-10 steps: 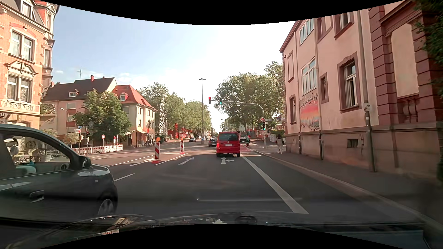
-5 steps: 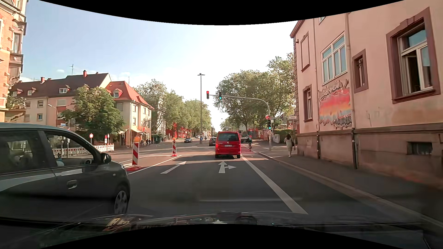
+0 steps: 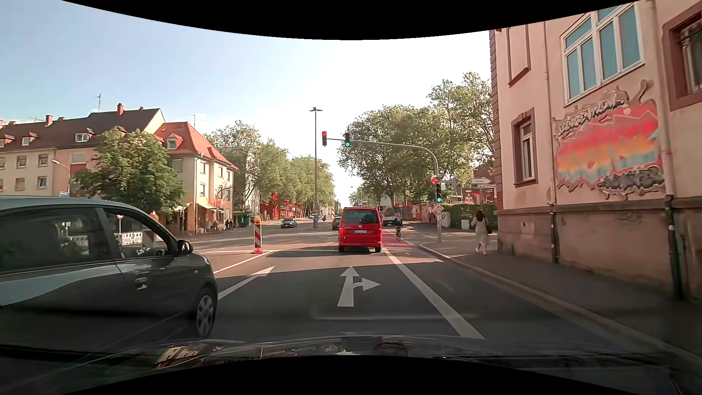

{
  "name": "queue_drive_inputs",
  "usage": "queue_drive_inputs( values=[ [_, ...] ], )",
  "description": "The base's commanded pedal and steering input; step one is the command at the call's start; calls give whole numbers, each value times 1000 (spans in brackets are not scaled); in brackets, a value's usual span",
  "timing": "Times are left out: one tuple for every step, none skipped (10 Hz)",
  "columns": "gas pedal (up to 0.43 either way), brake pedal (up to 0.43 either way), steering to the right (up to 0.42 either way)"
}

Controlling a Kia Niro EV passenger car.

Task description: Follow the waypoints while adhering to traffic rules and regulations

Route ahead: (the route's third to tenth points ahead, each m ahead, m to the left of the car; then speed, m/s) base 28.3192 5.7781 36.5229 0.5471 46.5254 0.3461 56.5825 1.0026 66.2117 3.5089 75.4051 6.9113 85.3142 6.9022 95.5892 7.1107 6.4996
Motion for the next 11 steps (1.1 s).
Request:
queue_drive_inputs(
  values=[
    [87,0,-5],
    [87,0,-4],
    [87,0,-5],
    [87,0,-5],
    [87,0,-5],
    [87,0,-5],
    [87,0,-5],
    [87,0,-4],
    [87,0,-4],
    [87,0,-4],
    [98,0,-4]
  ],
)
